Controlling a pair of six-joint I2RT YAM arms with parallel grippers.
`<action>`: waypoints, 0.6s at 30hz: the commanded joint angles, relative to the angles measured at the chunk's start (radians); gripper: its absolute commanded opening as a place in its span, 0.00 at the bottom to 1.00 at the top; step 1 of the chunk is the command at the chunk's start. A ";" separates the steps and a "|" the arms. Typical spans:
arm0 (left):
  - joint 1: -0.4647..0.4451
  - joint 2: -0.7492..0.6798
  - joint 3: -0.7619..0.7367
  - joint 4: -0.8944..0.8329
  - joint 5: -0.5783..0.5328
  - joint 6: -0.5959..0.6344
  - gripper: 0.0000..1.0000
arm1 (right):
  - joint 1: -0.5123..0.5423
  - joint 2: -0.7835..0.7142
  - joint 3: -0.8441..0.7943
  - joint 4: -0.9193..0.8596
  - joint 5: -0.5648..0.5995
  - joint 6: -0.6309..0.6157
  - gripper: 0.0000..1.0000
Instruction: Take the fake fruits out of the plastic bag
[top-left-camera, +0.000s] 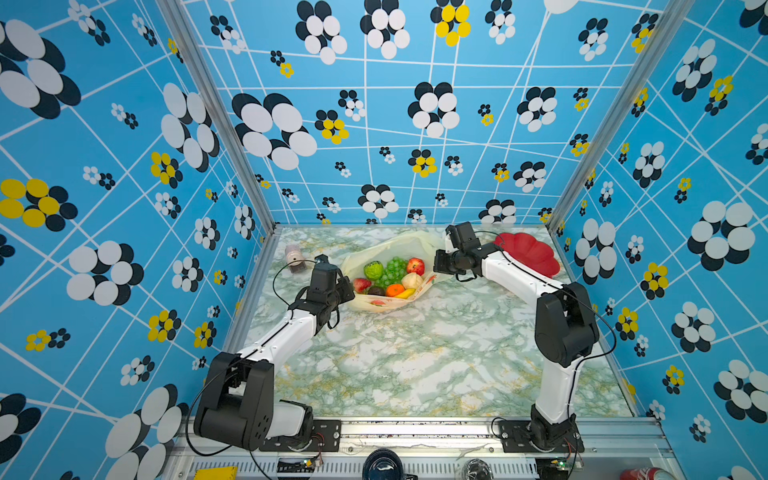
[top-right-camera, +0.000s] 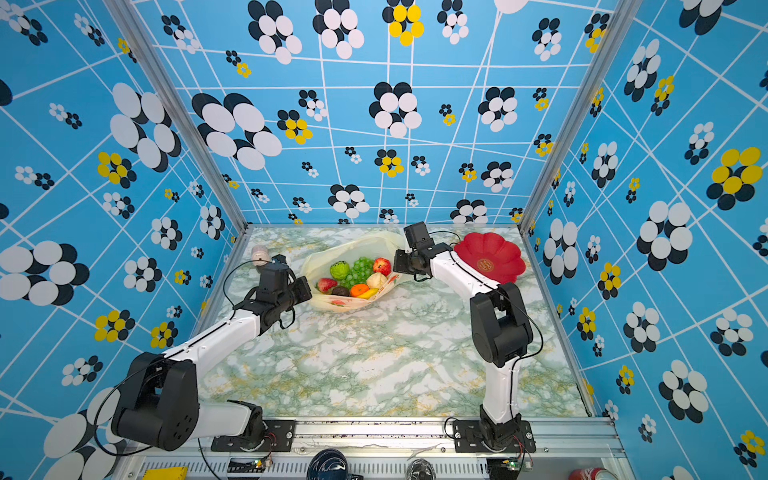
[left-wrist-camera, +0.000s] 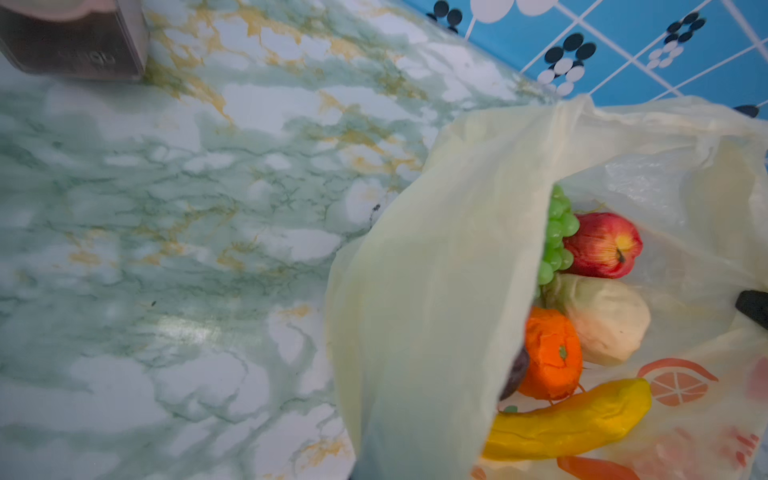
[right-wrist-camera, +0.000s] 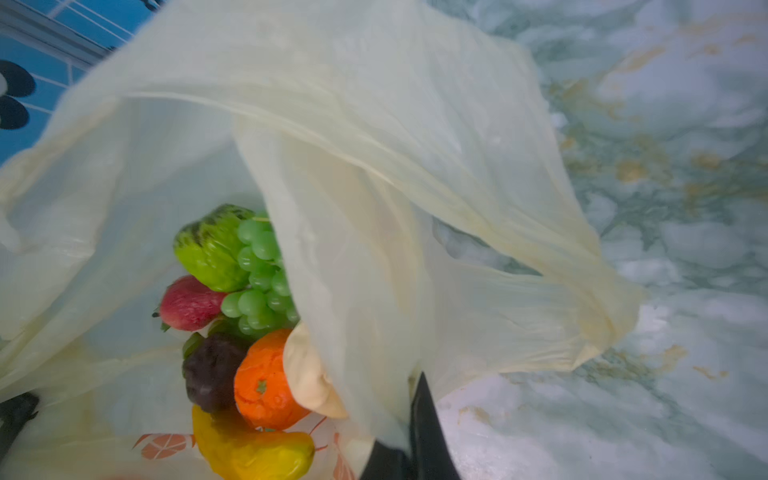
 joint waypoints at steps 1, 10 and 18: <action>-0.003 0.010 -0.040 0.035 0.079 -0.013 0.00 | -0.001 -0.002 -0.070 0.061 -0.010 0.016 0.00; -0.106 0.002 -0.085 0.008 0.071 -0.002 0.00 | 0.021 -0.150 -0.191 -0.030 0.136 -0.012 0.71; -0.149 0.005 -0.093 0.030 0.041 -0.018 0.00 | 0.126 -0.234 -0.269 -0.060 0.227 0.072 0.82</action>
